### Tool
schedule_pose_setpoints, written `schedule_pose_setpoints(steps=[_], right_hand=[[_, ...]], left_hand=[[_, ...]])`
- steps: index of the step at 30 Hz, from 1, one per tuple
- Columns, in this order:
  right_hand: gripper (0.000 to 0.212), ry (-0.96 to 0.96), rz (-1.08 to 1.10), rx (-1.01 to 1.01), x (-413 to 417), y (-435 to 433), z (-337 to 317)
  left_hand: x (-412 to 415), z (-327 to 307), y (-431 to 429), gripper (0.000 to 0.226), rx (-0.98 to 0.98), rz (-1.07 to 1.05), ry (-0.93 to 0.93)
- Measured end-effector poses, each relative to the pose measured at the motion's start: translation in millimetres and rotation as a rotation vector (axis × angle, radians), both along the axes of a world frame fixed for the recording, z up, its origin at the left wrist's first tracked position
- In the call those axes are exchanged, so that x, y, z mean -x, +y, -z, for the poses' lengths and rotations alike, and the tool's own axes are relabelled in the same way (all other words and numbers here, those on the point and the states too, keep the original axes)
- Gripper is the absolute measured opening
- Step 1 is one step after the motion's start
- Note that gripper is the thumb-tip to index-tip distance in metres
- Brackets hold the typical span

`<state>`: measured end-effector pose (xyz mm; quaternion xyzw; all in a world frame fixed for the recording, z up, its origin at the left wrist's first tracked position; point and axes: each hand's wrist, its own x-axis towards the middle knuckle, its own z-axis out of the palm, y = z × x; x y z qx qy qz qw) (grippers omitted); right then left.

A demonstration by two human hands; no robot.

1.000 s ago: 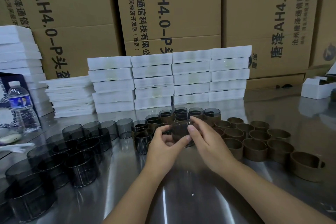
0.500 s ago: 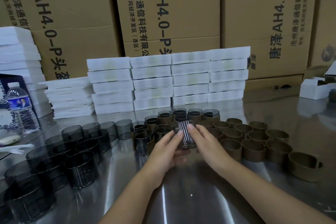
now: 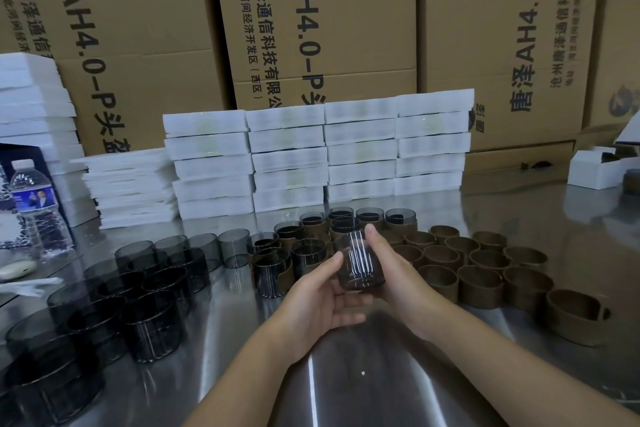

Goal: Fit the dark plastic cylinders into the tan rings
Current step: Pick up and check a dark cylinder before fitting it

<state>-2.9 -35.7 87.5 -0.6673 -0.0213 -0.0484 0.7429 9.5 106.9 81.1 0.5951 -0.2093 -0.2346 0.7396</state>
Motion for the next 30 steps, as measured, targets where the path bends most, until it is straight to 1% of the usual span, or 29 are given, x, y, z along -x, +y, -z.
schedule_pose_setpoints(steps=[2,5,9,12,14,15,17,18,20,22,25,30], right_hand=[[0.076,0.006,-0.001,0.018,0,-1,1],[0.062,-0.012,0.015,0.064,0,-2,3],[0.069,-0.107,0.073,0.118,2,0,5],[0.067,-0.185,0.178,0.176,0,1,7],[0.056,-0.211,0.239,0.238,-2,0,9],[0.049,-0.217,0.260,0.272,-3,-1,10],[0.039,-0.234,0.287,0.342,-4,-3,11],[0.040,-0.241,0.291,0.362,-5,-3,11],[0.044,-0.249,0.291,0.367,-4,-3,11],[0.043,-0.242,0.288,0.351,-4,-3,10],[0.041,-0.188,0.266,0.337,-5,-3,9],[0.049,-0.050,0.199,0.254,-4,-5,5]], left_hand=[[1,-1,0,0.055,-0.008,0.013,0.007],[2,-1,0,0.056,-0.044,0.022,-0.012],[4,1,-4,0.059,-0.082,-0.054,-0.080],[3,3,-6,0.046,-0.080,-0.096,-0.089],[3,4,-6,0.036,-0.080,-0.122,-0.095],[3,4,-6,0.035,-0.082,-0.132,-0.103],[4,3,-6,0.041,-0.085,-0.146,-0.128],[5,2,-6,0.041,-0.085,-0.152,-0.139],[6,2,-6,0.029,-0.087,-0.161,-0.152],[6,1,-6,0.023,-0.086,-0.168,-0.159],[6,1,-6,0.024,-0.087,-0.175,-0.174],[8,1,-6,0.022,-0.078,-0.171,-0.164]])
